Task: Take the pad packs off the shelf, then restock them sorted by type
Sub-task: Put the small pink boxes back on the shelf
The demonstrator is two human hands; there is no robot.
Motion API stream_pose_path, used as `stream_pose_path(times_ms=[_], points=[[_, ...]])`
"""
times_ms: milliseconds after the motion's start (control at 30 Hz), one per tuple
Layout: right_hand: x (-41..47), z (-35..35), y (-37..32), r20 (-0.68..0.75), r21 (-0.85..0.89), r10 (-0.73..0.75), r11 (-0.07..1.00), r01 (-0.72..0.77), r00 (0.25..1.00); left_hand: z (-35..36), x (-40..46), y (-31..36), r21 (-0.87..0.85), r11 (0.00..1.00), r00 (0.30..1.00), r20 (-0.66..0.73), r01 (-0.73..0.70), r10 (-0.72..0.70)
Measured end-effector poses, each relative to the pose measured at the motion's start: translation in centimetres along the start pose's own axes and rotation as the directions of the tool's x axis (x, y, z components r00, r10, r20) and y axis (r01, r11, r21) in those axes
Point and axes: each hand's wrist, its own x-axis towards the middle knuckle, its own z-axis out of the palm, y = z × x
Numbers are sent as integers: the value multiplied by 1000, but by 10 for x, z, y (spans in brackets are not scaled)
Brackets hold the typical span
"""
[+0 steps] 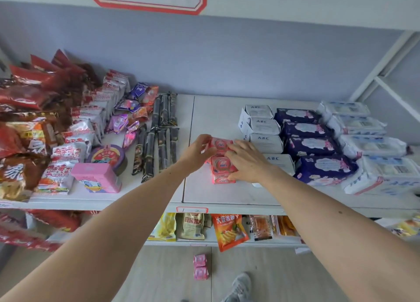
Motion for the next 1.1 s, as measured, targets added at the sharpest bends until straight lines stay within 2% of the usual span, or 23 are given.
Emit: stream_pose_path(times_ms=[167,367,467,667,1100], points=[[5,0,3,-42,40,-14,999,16,999,-5,-1,-8,76,997,998,71,-7,1],[6,3,-2,-101,36,-62,997,66,993,-4,-13,-5,-23,997,995,69,79,-77],[11,11,-3,-115,8,-75,997,76,991,0,-14,-15,-14,996,993,76,87,-86],[32,10,3,-133,-14,-22,1000,20,991,7,1,-2,-38,998,996,71,58,-55],[76,-4,34,-76,-76,97,992,-103,992,15,56,17,10,990,988,63,143,-143]])
